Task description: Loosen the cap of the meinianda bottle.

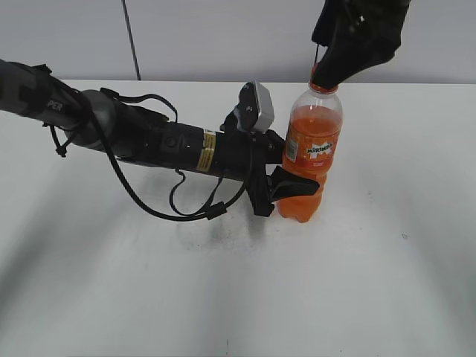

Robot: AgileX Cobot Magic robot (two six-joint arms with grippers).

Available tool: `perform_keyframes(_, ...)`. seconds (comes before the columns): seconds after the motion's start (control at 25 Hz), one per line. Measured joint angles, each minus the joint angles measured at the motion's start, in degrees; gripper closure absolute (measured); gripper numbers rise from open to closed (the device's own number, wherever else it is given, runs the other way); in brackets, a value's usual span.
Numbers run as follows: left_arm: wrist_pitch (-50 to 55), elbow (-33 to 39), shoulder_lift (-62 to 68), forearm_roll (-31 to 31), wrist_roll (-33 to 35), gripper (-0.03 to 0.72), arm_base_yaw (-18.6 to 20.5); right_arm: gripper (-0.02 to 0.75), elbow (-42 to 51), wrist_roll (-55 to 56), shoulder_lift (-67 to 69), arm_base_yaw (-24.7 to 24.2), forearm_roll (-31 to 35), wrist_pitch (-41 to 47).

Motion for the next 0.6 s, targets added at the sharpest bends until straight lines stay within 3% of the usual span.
perform_keyframes(0.16,0.0,0.0,0.0,0.0,0.0,0.307,0.0,0.171,0.0,13.4,-2.8,0.0,2.6,0.0)
perform_keyframes(0.28,0.1,0.0,0.0,0.0,0.0,0.307,0.0,0.171,0.0,36.2,-4.1,0.0,2.1,0.0)
perform_keyframes(0.4,0.1,0.0,0.0,0.0,0.0,0.307,0.0,0.17,0.0,61.0,-4.0,0.0,-3.1,0.0)
perform_keyframes(0.6,0.0,0.0,0.0,0.0,0.0,0.307,0.0,0.173,0.0,69.4,-2.8,0.1,-5.7,0.0)
